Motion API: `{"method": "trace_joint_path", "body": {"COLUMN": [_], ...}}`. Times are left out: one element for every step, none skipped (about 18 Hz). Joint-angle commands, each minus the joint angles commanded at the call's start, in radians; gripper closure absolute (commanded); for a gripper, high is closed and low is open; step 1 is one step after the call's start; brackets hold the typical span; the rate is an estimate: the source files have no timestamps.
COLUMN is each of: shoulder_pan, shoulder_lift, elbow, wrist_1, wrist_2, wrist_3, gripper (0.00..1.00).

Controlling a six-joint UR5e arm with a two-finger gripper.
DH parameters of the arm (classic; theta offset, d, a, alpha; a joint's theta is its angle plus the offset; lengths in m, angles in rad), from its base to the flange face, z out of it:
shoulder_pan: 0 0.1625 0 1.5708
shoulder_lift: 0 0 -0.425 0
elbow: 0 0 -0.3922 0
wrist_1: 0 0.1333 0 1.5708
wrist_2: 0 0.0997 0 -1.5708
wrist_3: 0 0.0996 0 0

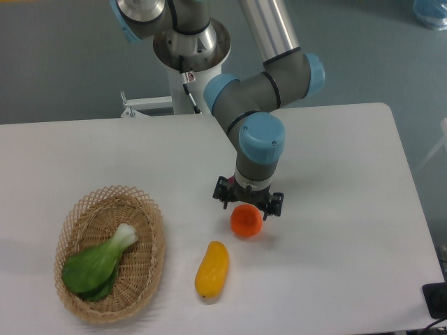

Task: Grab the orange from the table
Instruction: 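Lower the gripper around the orange and close on it, then lift the grasped orange up off the table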

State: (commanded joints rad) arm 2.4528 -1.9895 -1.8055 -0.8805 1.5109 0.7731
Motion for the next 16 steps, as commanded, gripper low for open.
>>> {"method": "trace_joint_path", "body": {"shoulder_pan": [0.0,0.0,0.0,-0.002,-0.005,-0.006,-0.015,-0.017,-0.017,-0.017,-0.017,-0.018,-0.018,-0.018,-0.018,-0.018], "shoulder_lift": [-0.002,-0.006,-0.011,-0.015,-0.02,-0.023,-0.032,-0.032,-0.034,-0.032,-0.032,-0.032,-0.032,-0.032,-0.031,-0.029], "elbow": [0.002,-0.006,-0.006,-0.003,-0.003,-0.005,-0.003,-0.002,-0.005,-0.006,-0.006,-0.006,-0.006,-0.006,-0.006,-0.006], "wrist_1": [0.0,0.002,0.002,0.006,0.018,0.037,0.041,0.046,0.051,0.055,0.055,0.055,0.054,0.054,0.054,0.054], "wrist_2": [0.008,0.012,0.012,0.012,0.012,0.014,0.031,0.037,0.037,0.037,0.038,0.044,0.046,0.046,0.046,0.046], "wrist_3": [0.0,-0.002,-0.002,-0.002,-0.005,-0.003,-0.005,-0.006,-0.015,-0.017,-0.017,-0.017,-0.017,-0.017,-0.017,-0.017], "gripper": [0.0,0.0,0.0,0.0,0.0,0.0,0.0,0.0,0.01,0.07,0.13,0.19,0.19,0.23,0.29,0.3]}}
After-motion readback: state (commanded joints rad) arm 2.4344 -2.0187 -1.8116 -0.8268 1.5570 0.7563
